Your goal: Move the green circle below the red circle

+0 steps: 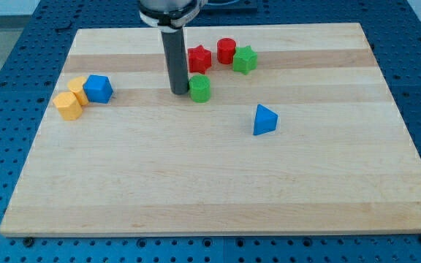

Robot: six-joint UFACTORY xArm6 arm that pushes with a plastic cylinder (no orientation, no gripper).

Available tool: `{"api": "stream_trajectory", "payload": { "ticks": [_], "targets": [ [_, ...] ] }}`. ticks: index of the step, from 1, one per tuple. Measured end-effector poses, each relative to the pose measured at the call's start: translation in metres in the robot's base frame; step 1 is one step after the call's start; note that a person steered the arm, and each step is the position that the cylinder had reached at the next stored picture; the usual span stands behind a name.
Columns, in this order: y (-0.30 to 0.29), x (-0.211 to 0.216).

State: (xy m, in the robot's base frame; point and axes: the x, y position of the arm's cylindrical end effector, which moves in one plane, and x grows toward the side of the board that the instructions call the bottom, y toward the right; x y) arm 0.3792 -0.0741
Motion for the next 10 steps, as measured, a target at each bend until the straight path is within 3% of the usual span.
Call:
{"api": "stream_trajectory", "payload": {
  "ticks": [2,4,7,10],
  "targets": [
    [0.003,0.031],
    [0.028,-0.033],
    [0.031,-0.002],
    [0.071,-0.039]
  ]
}}
